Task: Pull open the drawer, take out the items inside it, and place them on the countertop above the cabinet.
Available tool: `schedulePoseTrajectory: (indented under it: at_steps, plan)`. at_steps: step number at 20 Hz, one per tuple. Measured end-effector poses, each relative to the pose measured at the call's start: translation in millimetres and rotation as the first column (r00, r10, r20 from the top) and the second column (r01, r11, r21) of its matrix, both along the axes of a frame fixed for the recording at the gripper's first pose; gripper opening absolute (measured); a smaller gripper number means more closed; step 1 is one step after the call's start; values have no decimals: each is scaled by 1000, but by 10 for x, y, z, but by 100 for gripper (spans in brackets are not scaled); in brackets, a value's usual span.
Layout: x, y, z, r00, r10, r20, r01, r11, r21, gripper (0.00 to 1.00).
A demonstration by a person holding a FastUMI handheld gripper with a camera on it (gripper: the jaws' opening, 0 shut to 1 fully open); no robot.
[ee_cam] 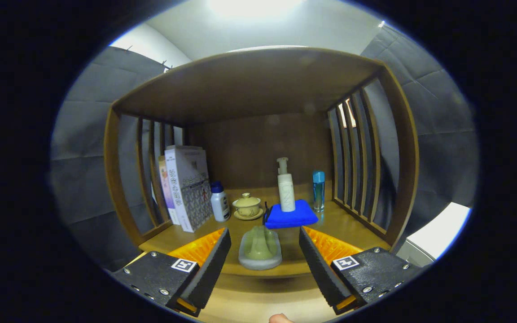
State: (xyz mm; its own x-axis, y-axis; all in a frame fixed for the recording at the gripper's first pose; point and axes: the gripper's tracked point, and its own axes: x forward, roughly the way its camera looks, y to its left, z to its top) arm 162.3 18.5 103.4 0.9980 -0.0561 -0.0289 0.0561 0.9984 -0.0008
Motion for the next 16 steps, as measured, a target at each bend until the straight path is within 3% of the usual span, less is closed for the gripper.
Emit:
schedulePoseTrajectory:
  at_steps: [6, 16]
  plan:
    - [-608, 111, -171, 999, 15, 45, -14, 999, -37, 95]
    - [-1321, 195, -754, 996, 87, -20, -88, 995, -56, 95]
